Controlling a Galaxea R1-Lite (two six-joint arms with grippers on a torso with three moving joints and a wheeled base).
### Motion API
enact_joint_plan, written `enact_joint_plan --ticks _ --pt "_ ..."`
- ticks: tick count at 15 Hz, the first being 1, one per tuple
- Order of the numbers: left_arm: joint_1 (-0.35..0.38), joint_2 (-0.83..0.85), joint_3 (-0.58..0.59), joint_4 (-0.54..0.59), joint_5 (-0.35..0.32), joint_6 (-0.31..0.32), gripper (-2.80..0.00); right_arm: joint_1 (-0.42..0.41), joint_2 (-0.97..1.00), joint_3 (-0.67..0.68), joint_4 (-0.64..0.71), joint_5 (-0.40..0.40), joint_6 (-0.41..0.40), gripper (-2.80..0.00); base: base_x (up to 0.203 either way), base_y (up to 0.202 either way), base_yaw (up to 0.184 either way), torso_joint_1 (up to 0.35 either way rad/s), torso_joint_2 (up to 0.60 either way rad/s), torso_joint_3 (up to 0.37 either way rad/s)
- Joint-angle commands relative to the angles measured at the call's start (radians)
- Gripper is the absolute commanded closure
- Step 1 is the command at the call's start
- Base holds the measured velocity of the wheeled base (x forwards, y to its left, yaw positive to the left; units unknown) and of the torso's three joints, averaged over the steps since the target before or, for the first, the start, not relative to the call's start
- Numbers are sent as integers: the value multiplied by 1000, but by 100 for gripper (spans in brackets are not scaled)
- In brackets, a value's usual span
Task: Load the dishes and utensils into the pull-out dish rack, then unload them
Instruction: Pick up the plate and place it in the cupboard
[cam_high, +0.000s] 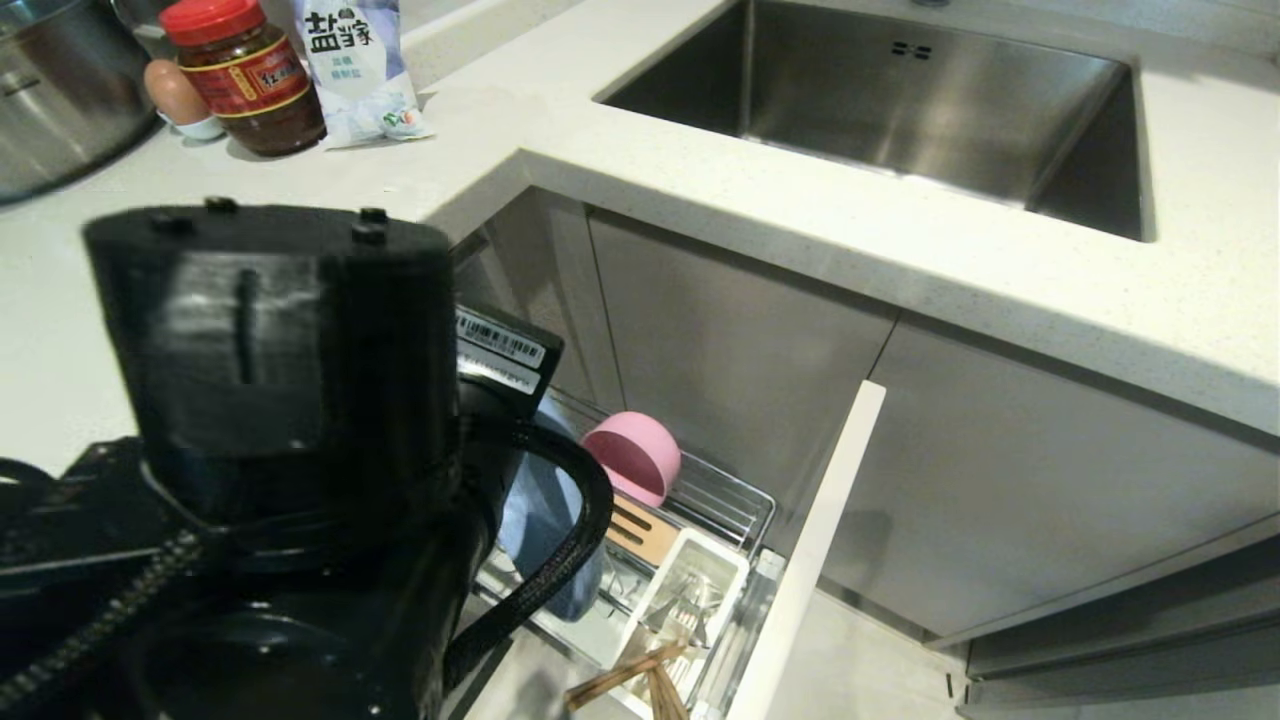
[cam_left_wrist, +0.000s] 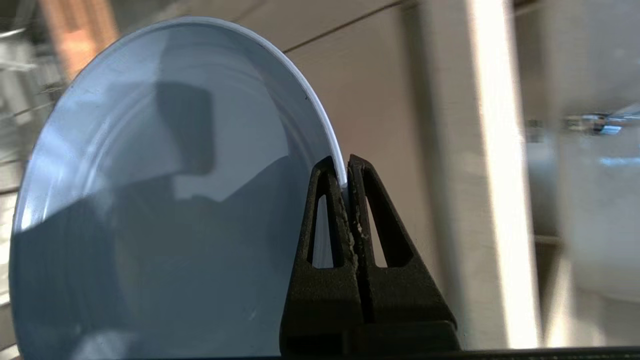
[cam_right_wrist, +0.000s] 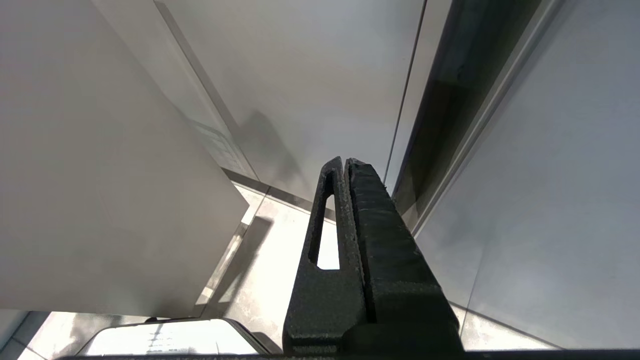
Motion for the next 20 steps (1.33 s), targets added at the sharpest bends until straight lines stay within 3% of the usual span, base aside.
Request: enact_joint_plan --ticks 1,4,9,14,20 --pt "5 14 10 76 9 -107 0 -1 -4 0 -1 0 0 0 0 0 0 0 0 0" --pt "67 17 29 85 -17 -169 0 -1 -4 0 -1 0 0 0 0 0 0 0 0 0" --pt "187 48 34 81 -131 -277 0 0 -4 0 -1 -1 0 0 0 0 0 0 0 0" --pt "284 82 45 11 -282 -317 0 -1 -4 0 -1 -1 0 0 0 0 0 0 0 0" --pt "311 116 40 -45 -304 -324 0 -1 -4 0 -1 -1 0 0 0 0 0 0 0 0"
